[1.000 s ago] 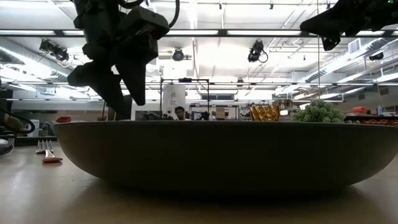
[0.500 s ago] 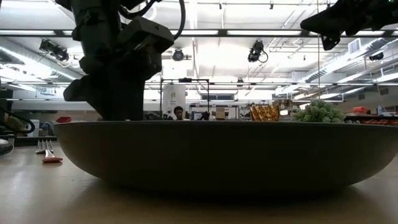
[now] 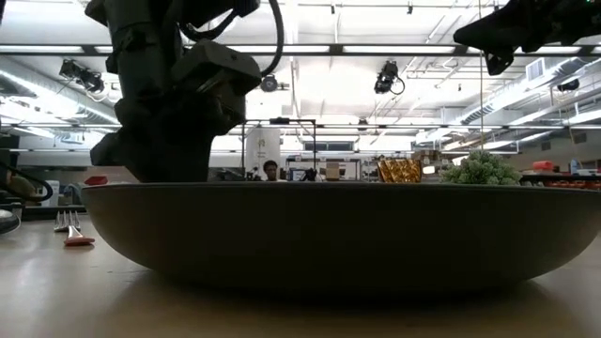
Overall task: Pick and place plate/cup/fork/spoon on tray
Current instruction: Put the black plate on the black serving tray to bottom of the brown cup
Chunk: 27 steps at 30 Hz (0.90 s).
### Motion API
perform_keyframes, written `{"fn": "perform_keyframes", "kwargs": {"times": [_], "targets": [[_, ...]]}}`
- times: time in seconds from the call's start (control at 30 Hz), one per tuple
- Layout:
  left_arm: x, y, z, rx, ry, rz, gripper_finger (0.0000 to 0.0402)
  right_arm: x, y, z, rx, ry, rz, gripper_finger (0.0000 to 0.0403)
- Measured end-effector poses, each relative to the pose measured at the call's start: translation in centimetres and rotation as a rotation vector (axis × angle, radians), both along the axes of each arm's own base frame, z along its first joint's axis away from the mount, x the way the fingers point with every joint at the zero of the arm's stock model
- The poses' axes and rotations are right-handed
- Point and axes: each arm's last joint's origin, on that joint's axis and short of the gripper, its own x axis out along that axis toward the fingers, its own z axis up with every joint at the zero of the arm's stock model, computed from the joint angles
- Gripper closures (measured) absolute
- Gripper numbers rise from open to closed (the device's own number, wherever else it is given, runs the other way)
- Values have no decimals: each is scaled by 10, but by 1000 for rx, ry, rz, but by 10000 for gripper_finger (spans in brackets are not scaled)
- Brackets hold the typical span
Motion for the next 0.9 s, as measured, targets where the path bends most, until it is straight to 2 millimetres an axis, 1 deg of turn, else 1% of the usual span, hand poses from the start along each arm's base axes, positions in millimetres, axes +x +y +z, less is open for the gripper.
{"fn": "perform_keyframes", "kwargs": {"times": [0.2,0.43,0.47,0.73,0.83,0.9], "targets": [[-1,0,-1,3,15,4,319,0,0,0,1,-2,0,380],[0,0,0,-17,9,30,384,0,0,0,0,-3,1,380],[0,1,0,-26,11,24,389,0,0,0,0,-3,1,380],[3,8,3,-28,18,55,389,0,0,0,-3,-3,1,380],[10,13,12,-26,-11,41,390,0,0,0,-3,-3,1,380],[16,19,22,-27,-14,25,390,0,0,0,-3,-3,1,380]]}}
